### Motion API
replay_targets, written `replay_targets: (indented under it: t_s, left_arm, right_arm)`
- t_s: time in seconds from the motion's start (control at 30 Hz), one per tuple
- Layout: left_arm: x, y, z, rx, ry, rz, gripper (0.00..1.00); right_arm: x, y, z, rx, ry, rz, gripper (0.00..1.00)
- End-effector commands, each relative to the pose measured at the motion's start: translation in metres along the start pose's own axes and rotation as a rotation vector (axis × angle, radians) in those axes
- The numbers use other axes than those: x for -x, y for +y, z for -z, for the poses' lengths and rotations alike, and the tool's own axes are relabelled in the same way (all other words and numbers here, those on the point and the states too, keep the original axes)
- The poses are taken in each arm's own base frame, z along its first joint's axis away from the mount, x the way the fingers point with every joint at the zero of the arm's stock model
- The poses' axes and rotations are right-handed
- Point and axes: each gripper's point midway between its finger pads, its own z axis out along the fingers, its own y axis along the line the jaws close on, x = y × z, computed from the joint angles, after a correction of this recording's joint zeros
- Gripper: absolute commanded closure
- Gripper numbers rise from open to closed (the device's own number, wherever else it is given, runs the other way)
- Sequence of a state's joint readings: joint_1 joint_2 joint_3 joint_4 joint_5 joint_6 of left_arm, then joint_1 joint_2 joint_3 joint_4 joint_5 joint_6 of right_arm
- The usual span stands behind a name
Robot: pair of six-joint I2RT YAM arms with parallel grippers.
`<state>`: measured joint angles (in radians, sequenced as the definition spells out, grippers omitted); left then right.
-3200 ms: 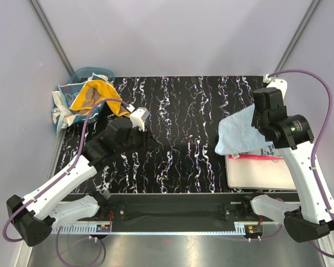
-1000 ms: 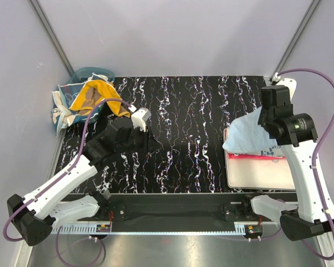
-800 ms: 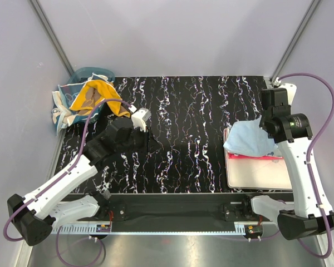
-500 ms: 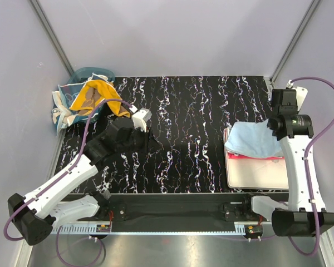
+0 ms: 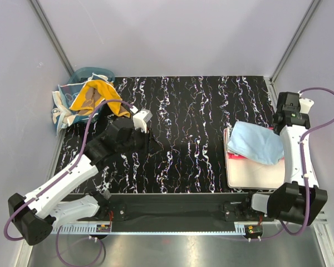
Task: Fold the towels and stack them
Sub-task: Neatly place the folded towel into the bin
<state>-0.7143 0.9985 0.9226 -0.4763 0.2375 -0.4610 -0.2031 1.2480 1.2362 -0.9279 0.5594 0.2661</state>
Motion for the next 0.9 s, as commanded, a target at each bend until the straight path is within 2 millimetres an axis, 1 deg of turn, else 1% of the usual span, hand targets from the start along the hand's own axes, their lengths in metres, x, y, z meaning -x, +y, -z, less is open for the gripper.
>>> replay_targets:
  t_s: [0.0, 0.07, 0.1, 0.2, 0.23, 0.33, 0.37, 0.4, 0.47, 0.5, 0.53, 0.57, 0.6, 0.67, 0.7, 0.73, 0.77, 0.8, 0.83, 0.87]
  left_arm:
    - [0.006, -0.009, 0.0, -0.05, -0.023, -0.021, 0.72]
    - [0.004, -0.01, -0.001, -0.054, -0.018, -0.021, 0.72]
    - [0.003, -0.01, -0.001, -0.054, -0.014, -0.018, 0.72]
    - [0.003, -0.009, -0.002, -0.055, -0.014, -0.018, 0.72]
    - [0.004, -0.01, -0.002, -0.056, -0.016, -0.021, 0.72]
    - [0.004, -0.009, -0.002, -0.053, -0.021, -0.018, 0.72]
    - [0.005, -0.009, -0.002, -0.052, -0.024, -0.015, 0.71]
    - [0.005, -0.009, -0.003, -0.053, -0.023, -0.013, 0.71]
    - [0.006, -0.008, -0.003, -0.043, -0.03, -0.007, 0.71]
    - [0.008, -0.008, -0.003, -0.039, -0.035, -0.006, 0.71]
    - [0.01, -0.006, -0.003, -0.029, -0.042, -0.002, 0.71]
    - [0.012, -0.004, -0.003, -0.012, -0.05, 0.001, 0.71]
    - [0.014, -0.003, -0.003, -0.004, -0.054, 0.004, 0.71]
    - [0.021, 0.001, -0.004, 0.031, -0.073, 0.014, 0.7]
    - [0.023, 0.002, -0.004, 0.046, -0.079, 0.02, 0.7]
    - [0.028, 0.003, -0.004, 0.057, -0.091, 0.026, 0.69]
    - [0.033, 0.008, -0.006, 0.09, -0.1, 0.034, 0.69]
    - [0.038, 0.009, -0.006, 0.106, -0.116, 0.038, 0.69]
    - [0.04, 0.014, -0.008, 0.134, -0.12, 0.055, 0.69]
    - [0.052, 0.02, -0.006, 0.17, -0.154, 0.064, 0.69]
  right_arm:
    - [0.005, -0.013, -0.015, -0.079, -0.026, -0.09, 0.83]
    - [0.003, -0.019, -0.02, -0.11, -0.011, -0.105, 0.79]
    - [0.002, -0.022, -0.021, -0.131, -0.01, -0.11, 0.66]
    - [0.002, -0.025, -0.02, -0.147, -0.014, -0.12, 0.45]
    - [0.003, -0.025, -0.019, -0.143, -0.017, -0.122, 0.36]
    - [0.008, -0.021, -0.014, -0.107, -0.025, -0.132, 0.24]
    - [0.012, -0.02, -0.011, -0.093, -0.029, -0.138, 0.22]
    - [0.011, -0.013, -0.009, -0.053, -0.013, -0.14, 0.21]
    - [0.016, -0.001, -0.002, 0.031, -0.01, -0.151, 0.18]
    - [0.017, 0.014, 0.003, 0.111, -0.005, -0.173, 0.17]
    - [0.021, 0.021, 0.011, 0.161, -0.027, -0.183, 0.16]
    - [0.023, 0.027, 0.014, 0.197, -0.036, -0.187, 0.13]
    - [0.026, 0.043, 0.024, 0.258, -0.052, -0.185, 0.12]
    - [0.033, 0.065, 0.041, 0.33, -0.08, -0.161, 0.1]
    - [0.038, 0.074, 0.049, 0.336, -0.109, -0.152, 0.1]
    - [0.036, 0.094, 0.062, 0.382, -0.123, -0.106, 0.1]
    - [0.04, 0.114, 0.074, 0.423, -0.14, -0.076, 0.1]
    - [0.042, 0.126, 0.08, 0.444, -0.151, -0.067, 0.1]
    - [0.037, 0.15, 0.09, 0.494, -0.152, -0.022, 0.09]
    - [0.047, 0.163, 0.102, 0.532, -0.184, -0.027, 0.09]
